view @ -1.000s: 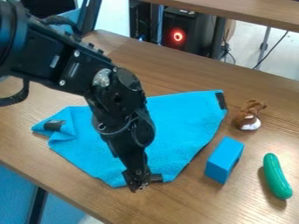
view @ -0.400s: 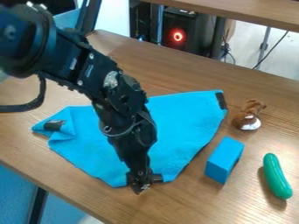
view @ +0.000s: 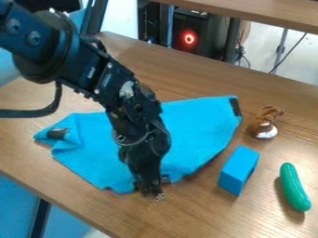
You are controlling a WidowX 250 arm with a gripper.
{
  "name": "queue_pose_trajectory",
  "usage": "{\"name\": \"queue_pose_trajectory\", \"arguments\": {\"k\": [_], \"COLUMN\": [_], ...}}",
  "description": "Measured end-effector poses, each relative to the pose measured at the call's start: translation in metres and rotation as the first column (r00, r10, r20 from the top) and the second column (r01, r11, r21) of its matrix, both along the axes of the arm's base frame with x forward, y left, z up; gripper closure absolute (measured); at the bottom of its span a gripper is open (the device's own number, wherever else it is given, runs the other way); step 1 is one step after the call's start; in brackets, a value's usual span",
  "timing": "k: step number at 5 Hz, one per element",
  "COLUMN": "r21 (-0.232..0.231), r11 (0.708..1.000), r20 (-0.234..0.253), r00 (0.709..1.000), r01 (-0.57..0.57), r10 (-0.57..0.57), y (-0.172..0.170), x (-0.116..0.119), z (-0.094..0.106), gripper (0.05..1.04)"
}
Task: Unfold the cloth from bottom right to top left
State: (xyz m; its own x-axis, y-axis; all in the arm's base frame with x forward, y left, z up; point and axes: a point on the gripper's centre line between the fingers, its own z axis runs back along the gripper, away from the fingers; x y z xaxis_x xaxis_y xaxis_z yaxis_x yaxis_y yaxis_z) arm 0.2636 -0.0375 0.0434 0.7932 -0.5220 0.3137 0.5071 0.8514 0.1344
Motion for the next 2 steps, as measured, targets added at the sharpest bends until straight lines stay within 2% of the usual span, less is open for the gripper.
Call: {"name": "queue_pose_trajectory", "arguments": {"k": [1, 2], "r21": [-0.028, -0.080], "r11": [1.000, 0.997], "r20": [-0.019, -0.044], "r00": [1.000, 0.999], "r01": [-0.009, -0.021], "r10": [0.009, 0.018], "y": [0.002, 0.008], "x": [-0.002, -0.002], "z": [0.001, 0.011], "gripper": [0.906, 1.005]}}
